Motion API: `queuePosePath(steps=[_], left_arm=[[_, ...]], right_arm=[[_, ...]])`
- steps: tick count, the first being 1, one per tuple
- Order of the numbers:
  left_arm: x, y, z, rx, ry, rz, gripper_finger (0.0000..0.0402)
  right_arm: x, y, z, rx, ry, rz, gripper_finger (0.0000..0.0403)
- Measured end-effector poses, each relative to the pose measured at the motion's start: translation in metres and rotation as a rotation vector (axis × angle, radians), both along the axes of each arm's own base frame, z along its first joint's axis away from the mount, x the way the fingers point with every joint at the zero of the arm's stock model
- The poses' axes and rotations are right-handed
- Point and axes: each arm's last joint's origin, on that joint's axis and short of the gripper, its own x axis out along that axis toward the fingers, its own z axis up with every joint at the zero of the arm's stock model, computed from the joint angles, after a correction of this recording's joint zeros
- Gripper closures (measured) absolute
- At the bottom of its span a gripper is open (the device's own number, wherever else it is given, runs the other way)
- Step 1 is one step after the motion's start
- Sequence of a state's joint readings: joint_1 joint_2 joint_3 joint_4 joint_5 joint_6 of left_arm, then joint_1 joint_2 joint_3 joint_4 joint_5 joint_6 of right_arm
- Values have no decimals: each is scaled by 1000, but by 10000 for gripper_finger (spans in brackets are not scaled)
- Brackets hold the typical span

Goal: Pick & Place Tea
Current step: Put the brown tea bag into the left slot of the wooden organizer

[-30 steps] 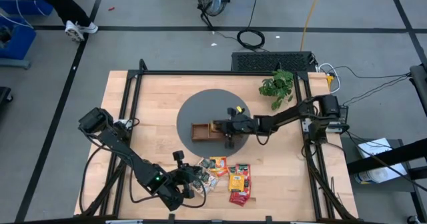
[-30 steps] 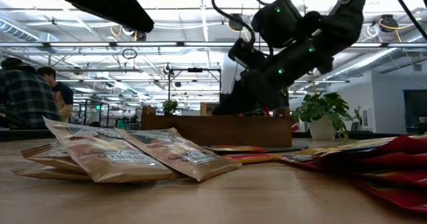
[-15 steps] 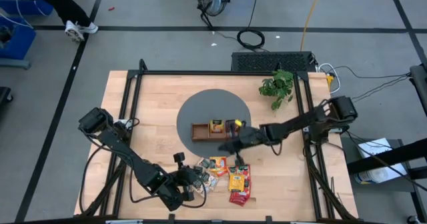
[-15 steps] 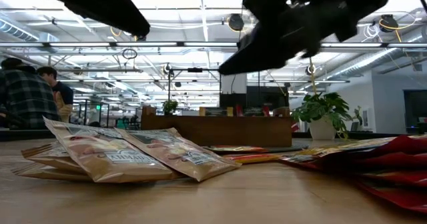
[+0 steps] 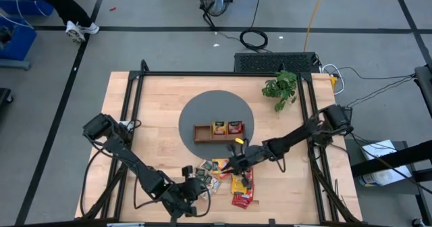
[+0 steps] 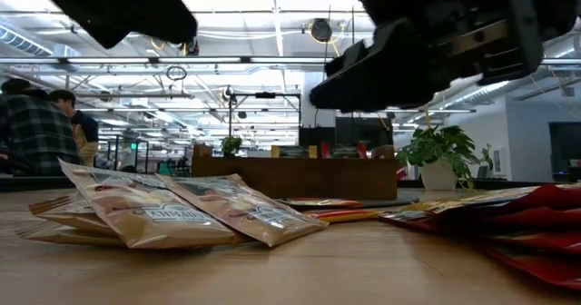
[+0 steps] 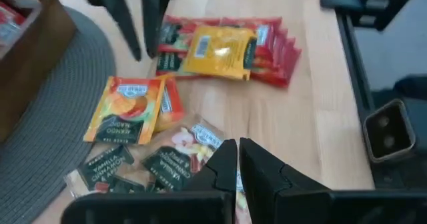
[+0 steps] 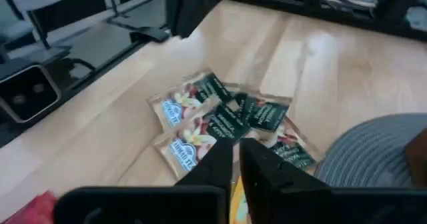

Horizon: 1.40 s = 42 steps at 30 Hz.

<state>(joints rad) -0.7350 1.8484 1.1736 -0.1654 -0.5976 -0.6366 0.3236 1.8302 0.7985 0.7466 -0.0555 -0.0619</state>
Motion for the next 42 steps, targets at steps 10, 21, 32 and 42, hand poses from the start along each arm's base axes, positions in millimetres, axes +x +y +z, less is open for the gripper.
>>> queuePosePath(steps=[10, 21, 32, 42], left_arm=[[-5, -3, -1, 25, 29, -40, 376], [-16, -16, -1, 34, 18, -88, 376], [-14, -14, 0, 42, 8, -69, 376], [-13, -14, 0, 41, 6, -69, 376]], right_arm=[[46, 12, -1, -43, 126, 2, 277], [67, -23, -9, 75, 234, 25, 252], [66, -13, -23, 86, 246, 120, 254], [70, -13, -36, 63, 219, 74, 253]])
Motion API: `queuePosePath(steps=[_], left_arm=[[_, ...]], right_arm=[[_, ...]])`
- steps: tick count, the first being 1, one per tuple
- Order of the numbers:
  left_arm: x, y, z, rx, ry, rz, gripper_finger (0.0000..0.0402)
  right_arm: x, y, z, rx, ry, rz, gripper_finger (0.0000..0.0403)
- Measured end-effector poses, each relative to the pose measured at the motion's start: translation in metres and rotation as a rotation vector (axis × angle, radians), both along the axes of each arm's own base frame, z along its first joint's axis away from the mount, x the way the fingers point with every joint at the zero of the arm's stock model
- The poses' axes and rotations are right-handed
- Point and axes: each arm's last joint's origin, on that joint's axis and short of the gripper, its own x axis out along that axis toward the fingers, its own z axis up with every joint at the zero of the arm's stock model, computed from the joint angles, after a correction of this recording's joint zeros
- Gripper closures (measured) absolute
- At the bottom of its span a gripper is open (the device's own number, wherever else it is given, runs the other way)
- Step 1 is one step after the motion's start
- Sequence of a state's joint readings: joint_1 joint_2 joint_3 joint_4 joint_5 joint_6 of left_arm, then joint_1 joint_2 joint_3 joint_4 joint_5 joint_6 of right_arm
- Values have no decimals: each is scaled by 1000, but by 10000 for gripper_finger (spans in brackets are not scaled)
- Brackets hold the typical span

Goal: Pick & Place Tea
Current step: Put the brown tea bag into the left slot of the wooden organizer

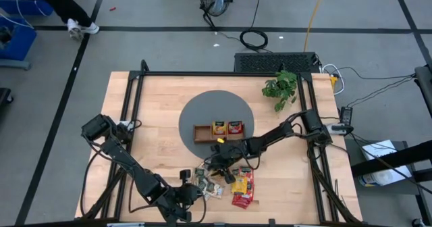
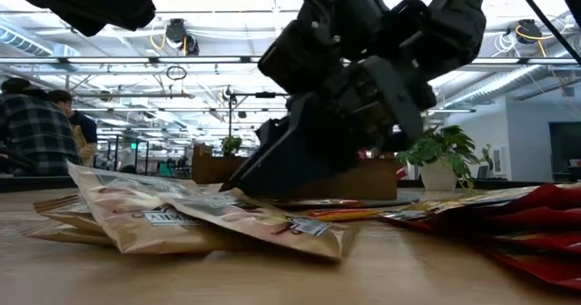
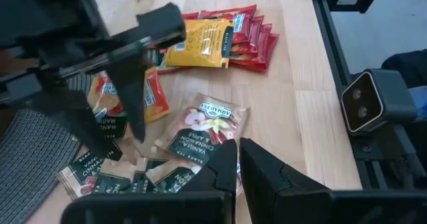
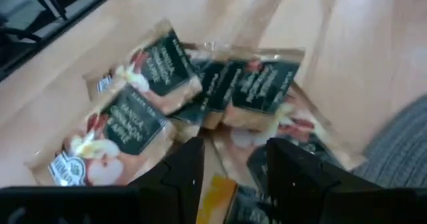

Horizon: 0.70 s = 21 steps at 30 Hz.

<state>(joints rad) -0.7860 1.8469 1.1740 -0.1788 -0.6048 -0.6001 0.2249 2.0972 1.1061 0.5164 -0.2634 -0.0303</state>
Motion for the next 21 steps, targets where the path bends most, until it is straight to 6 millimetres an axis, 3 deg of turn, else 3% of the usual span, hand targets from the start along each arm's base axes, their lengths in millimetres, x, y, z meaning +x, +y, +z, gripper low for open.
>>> queuePosePath(steps=[11, 17, 21], left_arm=[[0, 0, 0, -9, 3, 6, 376], [0, -2, -1, -110, 14, 43, 376], [7, -9, -12, -161, 6, 2, 376]], right_arm=[[0, 4, 3, 4, -13, 12, 253], [-2, 9, 3, 8, -9, 33, 250], [-3, 11, 3, 50, 15, 58, 250]])
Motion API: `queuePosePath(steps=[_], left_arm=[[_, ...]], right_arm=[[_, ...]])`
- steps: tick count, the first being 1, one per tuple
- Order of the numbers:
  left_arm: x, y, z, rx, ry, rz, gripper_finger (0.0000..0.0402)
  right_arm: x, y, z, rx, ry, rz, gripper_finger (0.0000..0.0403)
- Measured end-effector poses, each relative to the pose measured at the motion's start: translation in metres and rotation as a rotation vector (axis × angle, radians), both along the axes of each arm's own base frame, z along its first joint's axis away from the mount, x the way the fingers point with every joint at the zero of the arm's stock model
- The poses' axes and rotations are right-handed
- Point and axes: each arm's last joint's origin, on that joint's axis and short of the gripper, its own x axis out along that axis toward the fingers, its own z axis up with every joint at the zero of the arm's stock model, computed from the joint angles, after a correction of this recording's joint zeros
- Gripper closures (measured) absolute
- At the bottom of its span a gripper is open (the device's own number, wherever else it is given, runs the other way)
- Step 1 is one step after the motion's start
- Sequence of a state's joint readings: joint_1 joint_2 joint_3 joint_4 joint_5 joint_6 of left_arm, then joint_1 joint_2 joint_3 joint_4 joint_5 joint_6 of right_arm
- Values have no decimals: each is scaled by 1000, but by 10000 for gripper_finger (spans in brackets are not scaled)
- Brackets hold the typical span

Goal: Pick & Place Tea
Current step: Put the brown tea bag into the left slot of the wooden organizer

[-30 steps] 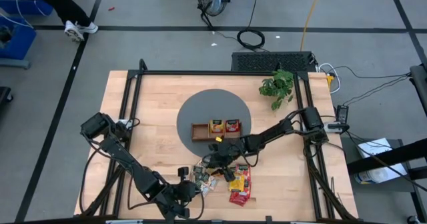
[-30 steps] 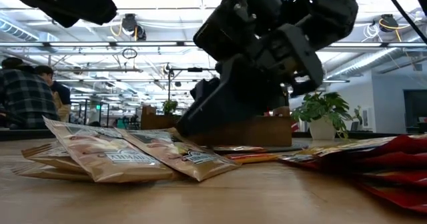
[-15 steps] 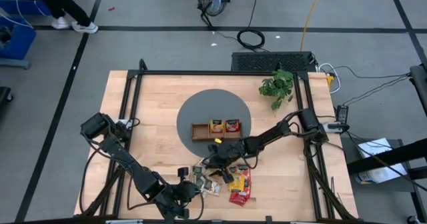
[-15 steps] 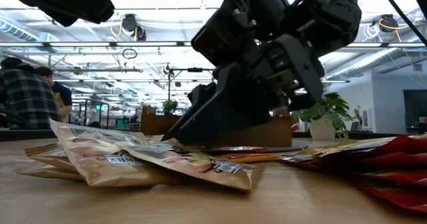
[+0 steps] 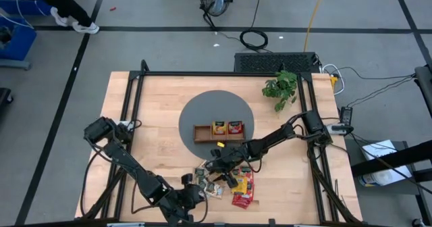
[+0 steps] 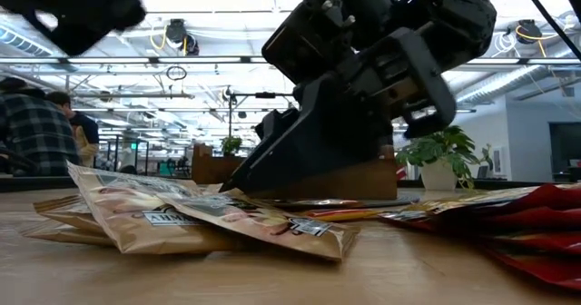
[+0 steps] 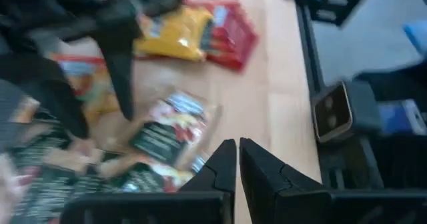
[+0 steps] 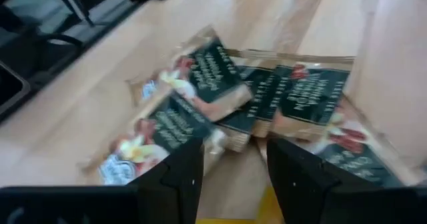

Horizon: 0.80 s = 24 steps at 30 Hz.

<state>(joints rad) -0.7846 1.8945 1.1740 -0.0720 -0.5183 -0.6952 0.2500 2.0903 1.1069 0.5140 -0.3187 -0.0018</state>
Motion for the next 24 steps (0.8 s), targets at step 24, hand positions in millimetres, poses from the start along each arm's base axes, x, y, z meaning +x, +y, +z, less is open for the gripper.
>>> queuePosePath(steps=[24], left_arm=[[46, 38, -58, -82, 153, 82, 376]], right_arm=[[-12, 8, -12, -4, 131, -4, 248]])
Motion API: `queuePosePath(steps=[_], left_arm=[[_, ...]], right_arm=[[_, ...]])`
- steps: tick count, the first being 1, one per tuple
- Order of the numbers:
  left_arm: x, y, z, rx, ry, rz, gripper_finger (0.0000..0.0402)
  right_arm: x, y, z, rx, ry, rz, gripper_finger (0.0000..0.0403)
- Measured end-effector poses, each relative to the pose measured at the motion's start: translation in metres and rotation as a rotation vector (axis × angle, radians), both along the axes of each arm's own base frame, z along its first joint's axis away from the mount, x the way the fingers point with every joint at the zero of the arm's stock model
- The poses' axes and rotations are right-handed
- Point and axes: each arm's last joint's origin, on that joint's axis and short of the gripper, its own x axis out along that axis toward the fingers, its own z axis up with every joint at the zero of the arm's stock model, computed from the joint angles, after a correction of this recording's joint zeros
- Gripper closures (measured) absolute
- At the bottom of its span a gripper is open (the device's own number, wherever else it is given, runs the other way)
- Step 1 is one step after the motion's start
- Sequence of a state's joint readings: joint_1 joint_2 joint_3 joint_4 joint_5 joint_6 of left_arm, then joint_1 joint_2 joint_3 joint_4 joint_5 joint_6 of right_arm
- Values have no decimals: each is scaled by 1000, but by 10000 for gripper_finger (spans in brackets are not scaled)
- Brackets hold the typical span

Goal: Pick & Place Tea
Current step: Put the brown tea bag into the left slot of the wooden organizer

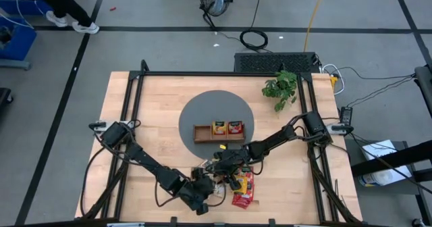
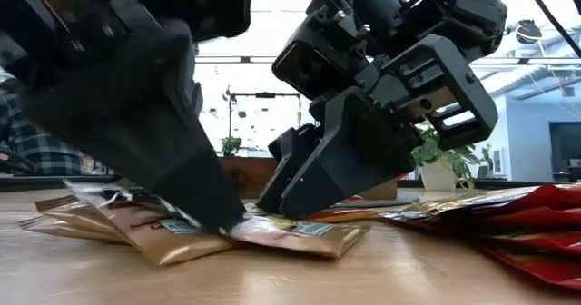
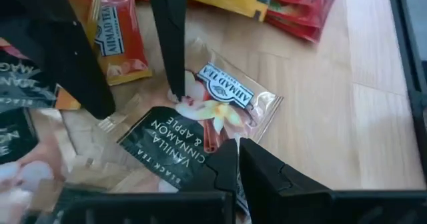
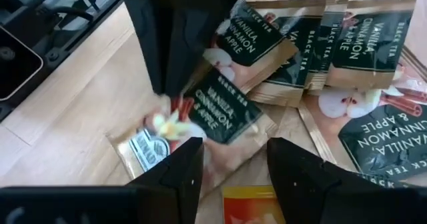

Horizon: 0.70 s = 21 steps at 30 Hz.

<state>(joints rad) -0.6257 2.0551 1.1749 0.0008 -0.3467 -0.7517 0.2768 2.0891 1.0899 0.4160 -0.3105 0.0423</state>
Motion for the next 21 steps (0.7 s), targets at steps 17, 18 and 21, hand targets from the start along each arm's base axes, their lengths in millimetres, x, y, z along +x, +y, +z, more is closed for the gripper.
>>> queuePosePath(steps=[17, 18, 21], left_arm=[[-3, 7, -4, 93, 24, 83, 376], [-3, 7, -4, 97, 24, 82, 376], [-4, 7, -4, 107, 23, 75, 376]], right_arm=[[-1, -3, -2, 54, 73, -132, 247], [-1, -4, -3, 44, 70, -155, 248], [0, -8, -3, 35, 69, -188, 252]])
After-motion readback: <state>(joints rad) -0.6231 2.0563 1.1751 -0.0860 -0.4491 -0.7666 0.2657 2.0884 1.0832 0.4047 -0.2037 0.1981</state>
